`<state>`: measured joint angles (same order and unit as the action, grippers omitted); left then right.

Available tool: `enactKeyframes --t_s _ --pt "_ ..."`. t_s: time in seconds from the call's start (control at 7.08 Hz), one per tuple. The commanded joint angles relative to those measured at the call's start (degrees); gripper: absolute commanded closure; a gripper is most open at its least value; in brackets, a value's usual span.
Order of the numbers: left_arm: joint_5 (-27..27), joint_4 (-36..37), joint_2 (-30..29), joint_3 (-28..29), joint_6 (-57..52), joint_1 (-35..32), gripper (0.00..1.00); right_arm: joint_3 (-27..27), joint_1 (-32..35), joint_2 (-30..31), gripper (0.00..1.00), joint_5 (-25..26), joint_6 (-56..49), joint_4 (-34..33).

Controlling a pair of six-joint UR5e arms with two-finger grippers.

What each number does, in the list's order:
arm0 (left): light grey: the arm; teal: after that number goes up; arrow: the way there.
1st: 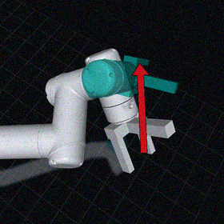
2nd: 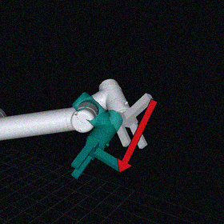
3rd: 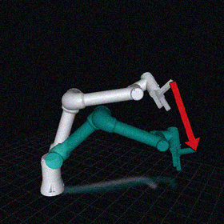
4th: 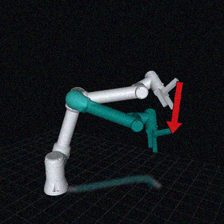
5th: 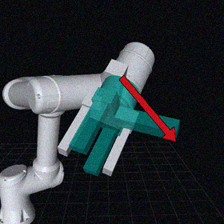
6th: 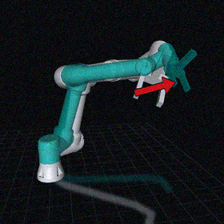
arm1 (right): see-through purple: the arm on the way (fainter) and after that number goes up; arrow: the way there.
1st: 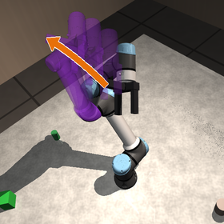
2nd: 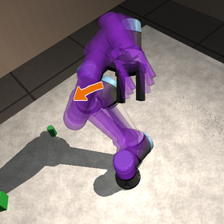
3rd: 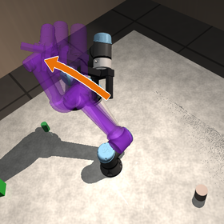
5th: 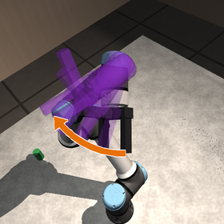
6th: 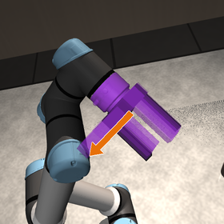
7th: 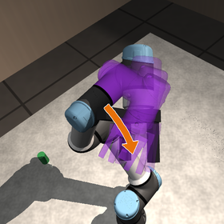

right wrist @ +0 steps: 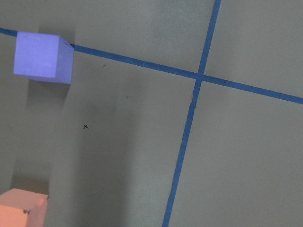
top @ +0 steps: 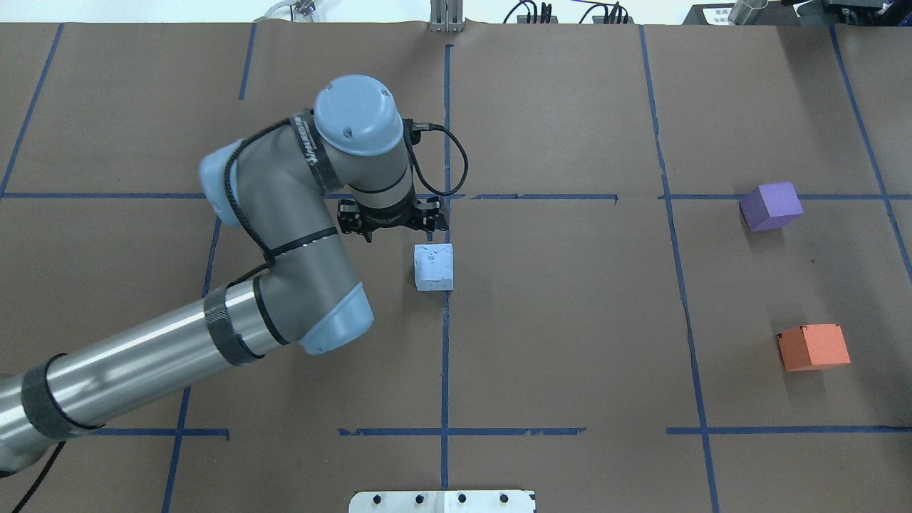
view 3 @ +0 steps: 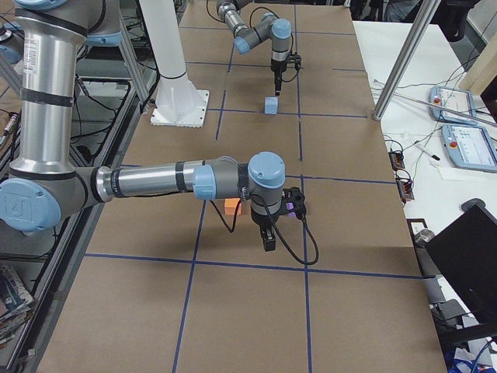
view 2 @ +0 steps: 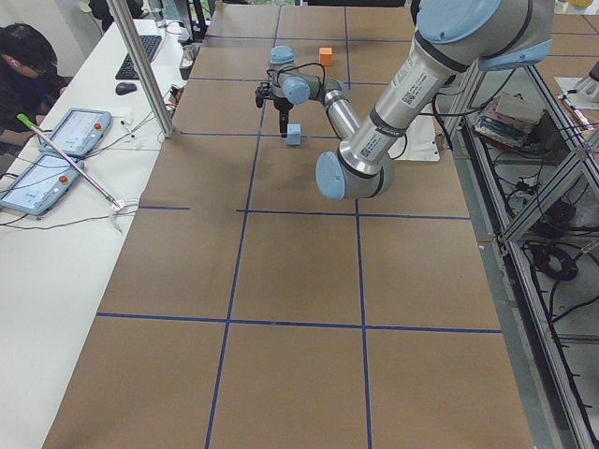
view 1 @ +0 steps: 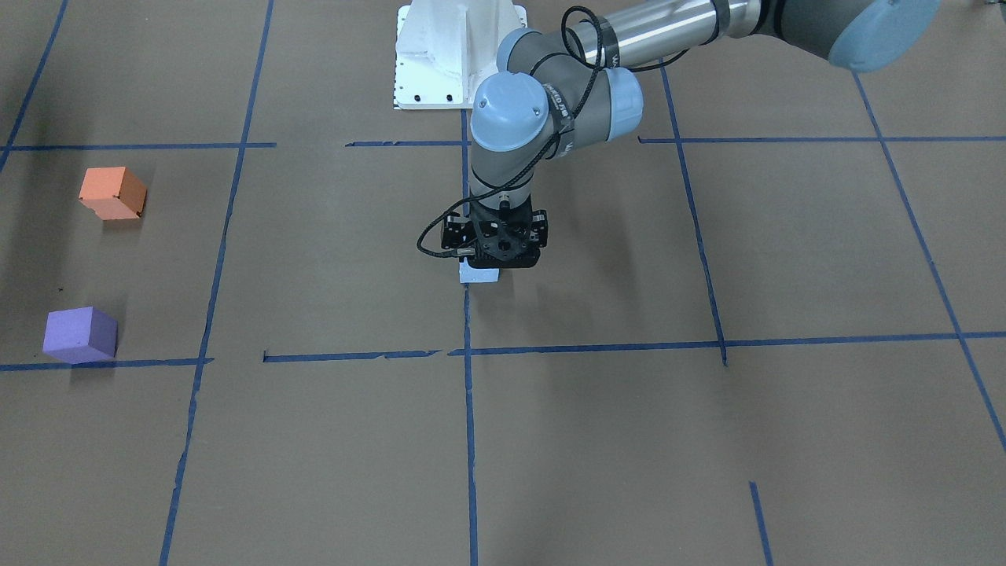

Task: Place blue block between orange and purple blocks
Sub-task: 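Open the left gripper and lift it away from the cube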

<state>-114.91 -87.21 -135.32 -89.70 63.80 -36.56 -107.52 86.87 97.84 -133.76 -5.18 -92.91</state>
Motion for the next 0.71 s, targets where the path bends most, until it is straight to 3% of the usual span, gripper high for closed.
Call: enactKeyframes --t_s 0.0,0.28,0.57 --pt "-2.68 3.80 13.24 -12.63 -13.19 -7.08 0.00 -3.91 -5.01 -1.86 0.00 -2.55 11.44 0.36" --pt "-10.38 3.80 22.94 -15.06 -31.00 -17.35 0.00 -7.61 -13.87 -5.36 0.00 -2.39 30.13 5.08" --pt "-12.25 3.80 31.65 -13.67 -54.36 -31.04 0.00 -7.62 -25.63 -15.52 0.00 2.06 49.56 7.13"
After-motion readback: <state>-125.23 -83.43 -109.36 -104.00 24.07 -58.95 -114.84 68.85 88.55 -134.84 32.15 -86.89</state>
